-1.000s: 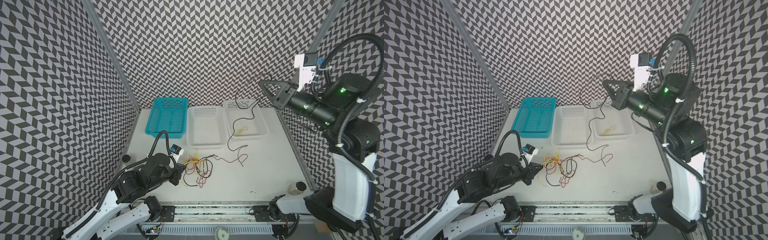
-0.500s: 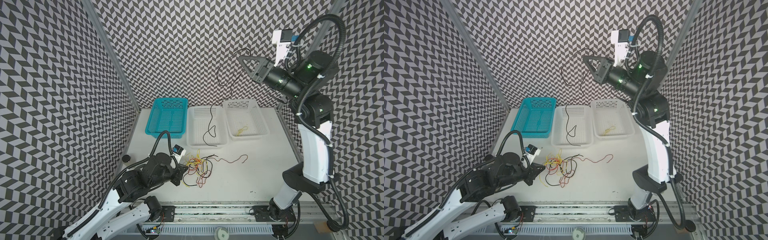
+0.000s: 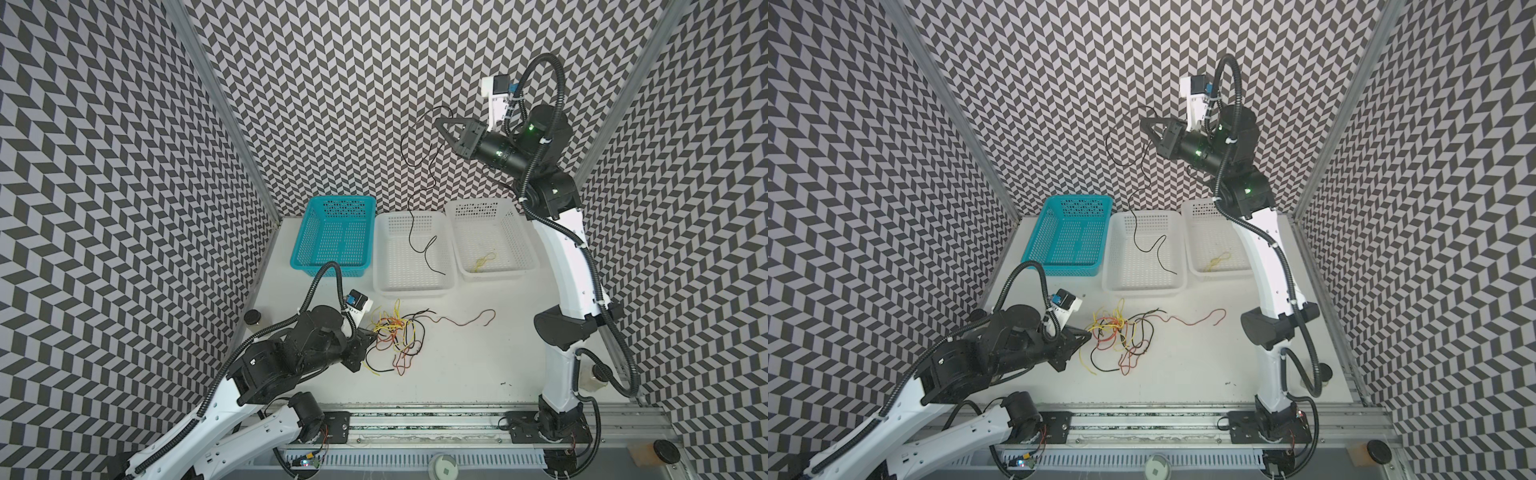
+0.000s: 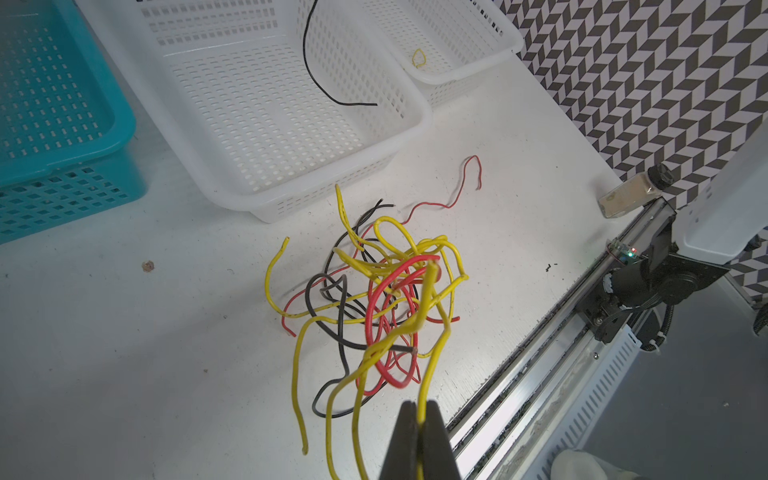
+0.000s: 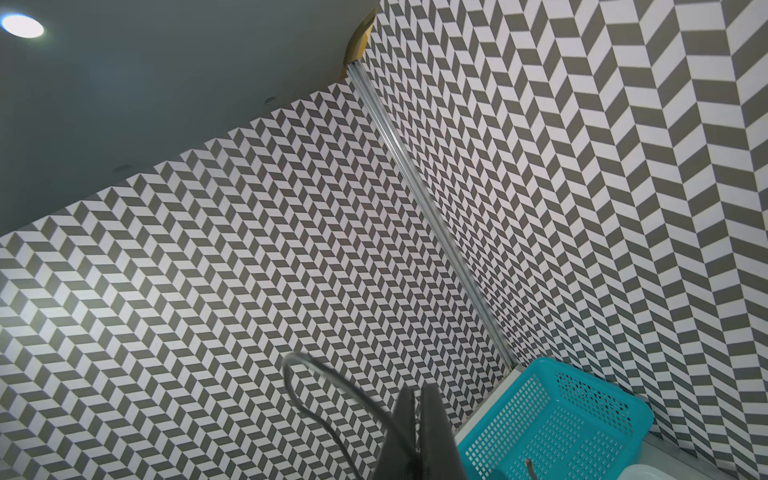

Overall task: Untangle the cables
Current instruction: 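Raise the black wire with the right gripper over the middle white basket, then lower the black wire into the middle white basket and open the right gripper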

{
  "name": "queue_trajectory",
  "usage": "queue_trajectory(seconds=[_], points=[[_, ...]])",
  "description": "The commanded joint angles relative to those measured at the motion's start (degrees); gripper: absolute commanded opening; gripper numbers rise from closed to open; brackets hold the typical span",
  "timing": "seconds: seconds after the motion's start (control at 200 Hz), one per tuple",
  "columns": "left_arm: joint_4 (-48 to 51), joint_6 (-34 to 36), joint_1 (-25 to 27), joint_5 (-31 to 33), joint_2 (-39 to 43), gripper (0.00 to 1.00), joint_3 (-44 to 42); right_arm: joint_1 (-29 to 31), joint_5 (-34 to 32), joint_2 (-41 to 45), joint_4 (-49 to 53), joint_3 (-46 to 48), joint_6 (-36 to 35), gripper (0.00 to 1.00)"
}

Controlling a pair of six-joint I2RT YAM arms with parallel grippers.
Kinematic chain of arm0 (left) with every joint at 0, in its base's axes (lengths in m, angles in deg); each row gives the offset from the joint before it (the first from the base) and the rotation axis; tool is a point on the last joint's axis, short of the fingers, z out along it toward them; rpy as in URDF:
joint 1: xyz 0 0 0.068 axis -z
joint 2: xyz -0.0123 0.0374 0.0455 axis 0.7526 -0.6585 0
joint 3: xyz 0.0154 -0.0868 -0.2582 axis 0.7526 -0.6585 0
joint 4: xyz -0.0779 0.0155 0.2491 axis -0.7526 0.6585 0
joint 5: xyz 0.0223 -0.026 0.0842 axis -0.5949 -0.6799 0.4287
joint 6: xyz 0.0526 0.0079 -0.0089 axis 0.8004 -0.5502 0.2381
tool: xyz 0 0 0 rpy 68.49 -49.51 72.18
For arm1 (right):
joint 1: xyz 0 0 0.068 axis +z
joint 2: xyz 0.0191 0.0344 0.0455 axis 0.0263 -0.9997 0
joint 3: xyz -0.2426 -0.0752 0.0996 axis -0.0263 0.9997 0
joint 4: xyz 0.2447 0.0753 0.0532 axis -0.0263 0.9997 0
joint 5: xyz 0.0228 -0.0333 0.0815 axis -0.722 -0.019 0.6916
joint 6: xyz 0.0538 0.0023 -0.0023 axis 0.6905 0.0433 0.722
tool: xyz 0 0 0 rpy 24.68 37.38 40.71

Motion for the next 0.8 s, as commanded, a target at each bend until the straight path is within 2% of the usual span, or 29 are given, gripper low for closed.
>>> queue_trajectory(seconds=[0.0, 0.125, 0.23, 0.426, 0.641, 0.791], points=[[-1.66, 0.85, -0.39, 0.26, 0.2, 0.0, -0.44, -0.19, 2.19, 2.27, -5.21, 6.39, -1.43, 0.0], [-1.7, 0.84, -0.39, 0.24, 0.4, 0.0, -0.48, 0.45, -1.35, 7.14, -8.63, 21.06, -5.41, 0.0], [-1.74, 0.93, -0.39, 0.26, 0.38, 0.0, -0.5, 1.33, -4.02, 9.31, -8.54, 28.94, -9.27, 0.0], [-1.74, 0.96, -0.39, 0.37, 0.53, 0.0, -0.58, 2.01, -9.53, 13.25, -14.23, 45.9, -11.66, 0.0], [-1.83, 0.99, -0.33, 1.11, 0.74, 0.0, -0.72, 2.92, -15.5, 12.39, -14.7, 54.49, -14.82, 0.0], [-1.78, 0.93, -0.37, 1.4, 0.66, 0.0, -0.76, 4.74, -19.82, 9.35, -12.17, 56.52, -17.95, 0.0]])
